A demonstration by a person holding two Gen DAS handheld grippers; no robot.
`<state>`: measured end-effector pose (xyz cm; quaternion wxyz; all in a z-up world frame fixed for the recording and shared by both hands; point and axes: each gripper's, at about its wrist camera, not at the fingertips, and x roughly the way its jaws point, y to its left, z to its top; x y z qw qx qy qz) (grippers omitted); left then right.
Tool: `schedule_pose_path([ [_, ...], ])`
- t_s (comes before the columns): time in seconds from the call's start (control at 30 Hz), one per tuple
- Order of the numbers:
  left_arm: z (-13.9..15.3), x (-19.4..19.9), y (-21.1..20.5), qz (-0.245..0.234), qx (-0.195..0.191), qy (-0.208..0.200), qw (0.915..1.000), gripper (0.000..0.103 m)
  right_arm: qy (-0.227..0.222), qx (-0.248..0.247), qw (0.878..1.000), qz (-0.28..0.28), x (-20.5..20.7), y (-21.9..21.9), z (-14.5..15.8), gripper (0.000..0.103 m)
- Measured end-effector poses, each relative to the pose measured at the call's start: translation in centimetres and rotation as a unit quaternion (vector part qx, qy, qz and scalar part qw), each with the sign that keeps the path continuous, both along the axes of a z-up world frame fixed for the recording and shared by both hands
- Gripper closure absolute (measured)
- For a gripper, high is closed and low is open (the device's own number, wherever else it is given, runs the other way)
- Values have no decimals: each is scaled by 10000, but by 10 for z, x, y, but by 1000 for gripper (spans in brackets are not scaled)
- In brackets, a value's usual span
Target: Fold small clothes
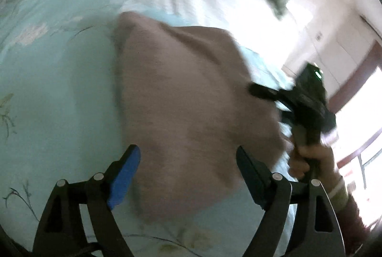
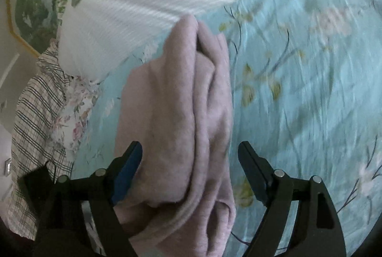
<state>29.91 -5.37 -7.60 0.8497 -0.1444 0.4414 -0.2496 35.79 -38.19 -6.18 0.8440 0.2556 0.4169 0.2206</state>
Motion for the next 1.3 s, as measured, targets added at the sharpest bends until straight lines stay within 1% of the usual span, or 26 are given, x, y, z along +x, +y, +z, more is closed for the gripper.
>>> schedule_pose_path([
  [0.1,-17,27,20,196,-320,415,9984,20,73,216,9997,58,3,-3,-7,20],
  [0.23,-31,58,23,246,-546,711,9957,20,74,193,9997,132,7,0,-8,20],
  [0.3,-39,66,21,184,-597,807,9948,20,85,205,9996,188,9,1,-9,20],
  [0.37,-49,79,10,163,-600,901,9940,20,164,211,9994,217,13,4,-15,20],
  [0.43,-49,83,3,131,-598,807,9949,20,235,295,9990,251,17,10,-20,21],
  [0.47,-52,85,-1,104,-604,800,9949,20,217,279,9990,290,18,14,-21,25],
  [0.5,-52,88,-3,64,-619,794,9949,29,235,244,9989,323,19,17,-21,30],
  [0.53,-53,92,-6,39,-561,807,9952,43,305,191,9988,333,20,21,-22,43],
  [0.57,-54,90,-5,-16,-534,838,9951,51,385,137,9987,288,21,23,-24,51],
  [0.6,-53,90,-1,-97,-678,871,9938,61,424,148,9987,242,21,24,-25,55],
  [0.63,-49,87,-1,-122,-796,835,9933,65,439,203,9986,229,20,24,-25,59],
  [0.67,-40,82,-3,-143,-867,766,9932,66,438,258,9985,188,18,25,-23,62],
  [0.73,-20,64,12,-169,-950,531,9939,67,349,448,9982,184,7,29,-14,65],
  [0.8,-2,38,36,-167,-967,311,9947,67,238,694,9968,331,-8,41,-5,66],
  [0.9,12,0,74,-84,-911,153,9957,67,65,890,9937,678,-37,73,1,66],
  [0.97,20,-33,103,32,-713,47,9974,67,14,1041,9907,872,-53,99,0,66],
  [1.07,22,-71,137,216,-455,3,9987,67,-14,1178,9859,1190,-75,145,-8,66],
  [1.17,17,-101,164,505,-382,44,9980,67,60,1275,9809,1469,-87,181,-18,66],
  [1.23,10,-112,175,636,-347,66,9974,67,98,1292,9789,1581,-93,196,-22,66],
  [1.3,-4,-116,180,735,-210,215,9968,65,162,1217,9786,1649,-95,209,-29,66],
])
